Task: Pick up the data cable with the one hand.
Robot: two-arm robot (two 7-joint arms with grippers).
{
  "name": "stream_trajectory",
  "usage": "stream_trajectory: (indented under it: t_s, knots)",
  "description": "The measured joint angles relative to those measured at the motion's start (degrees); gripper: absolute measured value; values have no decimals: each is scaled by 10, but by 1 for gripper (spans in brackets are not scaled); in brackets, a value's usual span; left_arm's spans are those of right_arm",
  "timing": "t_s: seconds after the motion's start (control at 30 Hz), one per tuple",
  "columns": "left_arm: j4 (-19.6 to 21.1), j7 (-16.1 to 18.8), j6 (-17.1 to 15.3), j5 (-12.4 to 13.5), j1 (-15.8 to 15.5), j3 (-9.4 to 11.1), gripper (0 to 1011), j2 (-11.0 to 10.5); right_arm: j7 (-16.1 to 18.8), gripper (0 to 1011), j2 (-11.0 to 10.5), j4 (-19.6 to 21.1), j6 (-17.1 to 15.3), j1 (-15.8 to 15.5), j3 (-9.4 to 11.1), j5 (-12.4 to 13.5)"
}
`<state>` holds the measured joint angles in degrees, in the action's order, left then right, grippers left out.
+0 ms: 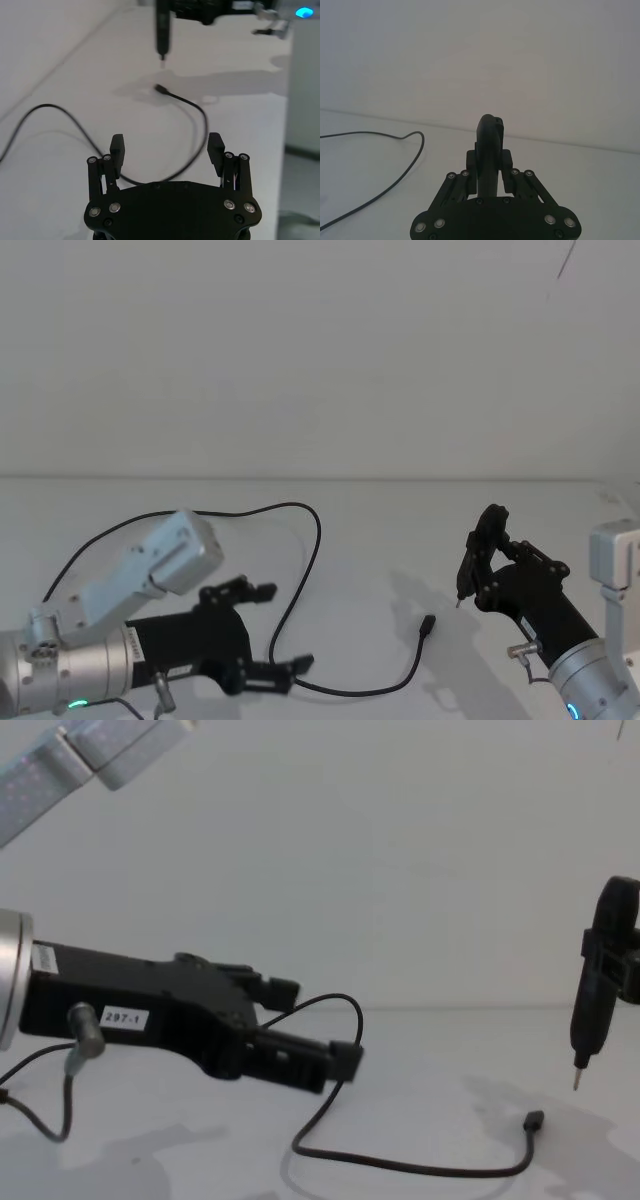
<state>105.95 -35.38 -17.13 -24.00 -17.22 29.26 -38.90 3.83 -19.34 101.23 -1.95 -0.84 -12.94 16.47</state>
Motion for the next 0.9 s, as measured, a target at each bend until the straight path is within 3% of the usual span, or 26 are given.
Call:
stream_trajectory:
  t_s: [0.17, 0.4, 0.6, 0.9]
  knots:
    - [2, -39, -23, 8, -28, 30, 1001, -9, 0, 279, 0, 0, 0, 0, 0, 0]
    - [-5, -67, -40, 30, -57, 67, 1001, -8, 0, 279, 0, 0, 0, 0, 0, 0]
    - [-16, -73, -50, 48, -74, 93, 1001, 3, 0, 279, 0, 0, 0, 0, 0, 0]
    - [-34, -56, -58, 58, -84, 110, 1001, 28, 0, 279, 0, 0, 0, 0, 0, 0]
